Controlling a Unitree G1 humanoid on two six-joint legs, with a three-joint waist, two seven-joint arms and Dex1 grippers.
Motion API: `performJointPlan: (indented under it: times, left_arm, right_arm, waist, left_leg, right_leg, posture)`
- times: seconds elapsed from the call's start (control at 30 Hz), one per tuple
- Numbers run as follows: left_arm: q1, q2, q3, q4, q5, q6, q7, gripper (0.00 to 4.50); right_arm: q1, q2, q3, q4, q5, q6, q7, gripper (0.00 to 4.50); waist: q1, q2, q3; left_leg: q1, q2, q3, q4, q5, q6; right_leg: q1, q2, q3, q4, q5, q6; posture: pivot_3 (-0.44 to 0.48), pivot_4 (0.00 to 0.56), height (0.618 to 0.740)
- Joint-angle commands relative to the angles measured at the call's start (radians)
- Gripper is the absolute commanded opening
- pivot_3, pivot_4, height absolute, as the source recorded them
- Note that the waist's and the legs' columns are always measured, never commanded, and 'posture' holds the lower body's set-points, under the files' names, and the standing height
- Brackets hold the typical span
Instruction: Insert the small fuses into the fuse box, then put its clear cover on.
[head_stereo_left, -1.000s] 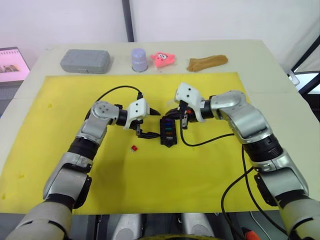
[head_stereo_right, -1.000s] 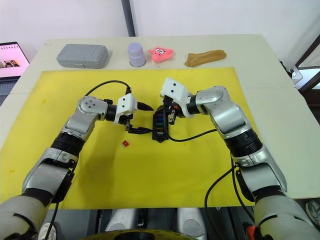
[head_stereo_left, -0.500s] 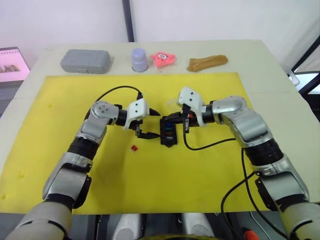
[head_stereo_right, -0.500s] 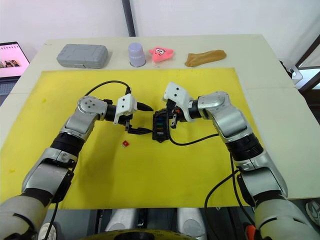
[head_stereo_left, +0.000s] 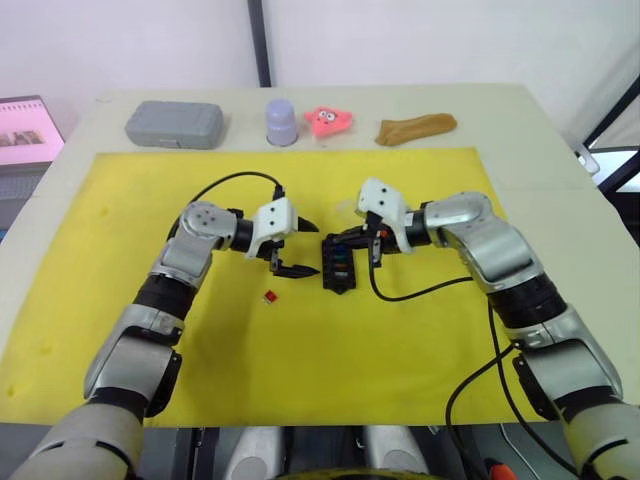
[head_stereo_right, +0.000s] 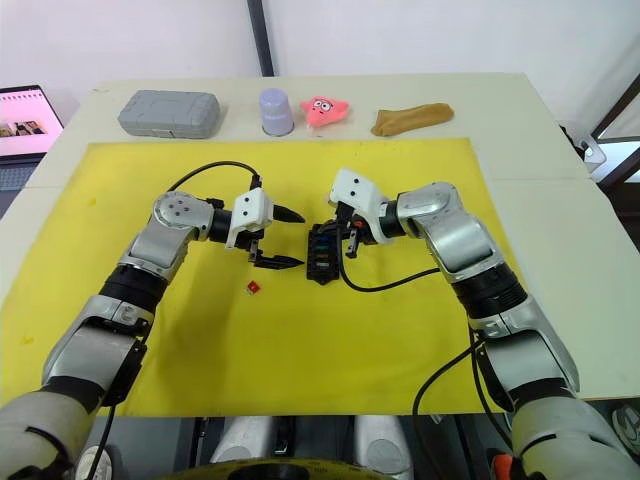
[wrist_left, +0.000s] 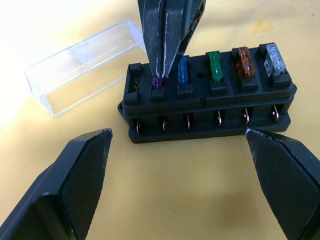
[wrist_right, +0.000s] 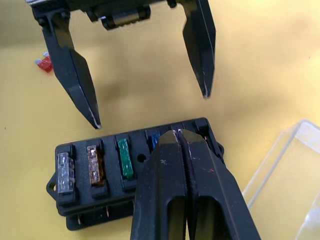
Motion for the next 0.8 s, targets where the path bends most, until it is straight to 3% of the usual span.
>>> performJointPlan:
  times: [0.03,0.33,0.53,0.7,0.8]
  left_arm:
    - [-0.021,0.009,0.017,-0.016,-0.005,0.003,0.001,4.5]
    - [-0.026,0.018,0.028,-0.017,-0.016,0.015,-0.004,4.5]
    - [-0.037,0.025,0.097,-0.083,-0.118,0.172,-0.028,4.5]
    - [0.021,0.169,0.16,-0.259,-0.217,0.378,-0.102,4.5]
    - [0.092,0.316,0.185,-0.378,-0.267,0.515,-0.16,4.5]
  right_arm:
    - [0.02,-0.015,0.033,0.042,-0.028,0.047,0.005,0.05]
    - [-0.032,0.008,-0.086,-0.055,0.072,0.101,-0.01,0.05]
    - [-0.027,-0.019,-0.167,-0.17,0.134,0.128,-0.028,0.05]
    - [0.075,-0.156,-0.203,-0.282,0.105,-0.011,0.013,0.05]
    - [0.129,-0.274,-0.232,-0.324,0.138,-0.026,0.086,0.05]
  waist:
    - [0.0,0.0,0.0]
    - [-0.001,0.0,0.0]
    - [-0.005,0.0,0.0]
    - [-0.005,0.0,0.0]
    - [-0.007,0.0,0.001]
  left_leg:
    - [0.0,0.0,0.0,0.0,0.0,0.0]
    - [0.0,0.0,0.0,0.0,0.0,0.0]
    - [-0.003,0.0,0.0,0.0,0.0,0.0]
    - [-0.004,0.001,0.0,-0.001,0.0,0.0]
    - [-0.003,0.001,0.001,-0.002,0.0,0.0]
  right_leg:
    - [0.0,0.0,0.0,0.0,0.0,0.0]
    - [0.0,0.0,0.0,0.0,0.0,0.0]
    - [-0.004,0.0,0.0,0.0,0.0,0.0]
    - [-0.004,0.0,0.0,0.0,0.0,0.0]
    - [-0.004,0.0,0.001,0.0,0.0,0.0]
  posture:
    - [0.0,0.15,0.74]
    - [0.0,0.15,0.74]
    - [0.0,0.15,0.74]
    - [0.0,0.15,0.74]
    - [0.0,0.15,0.74]
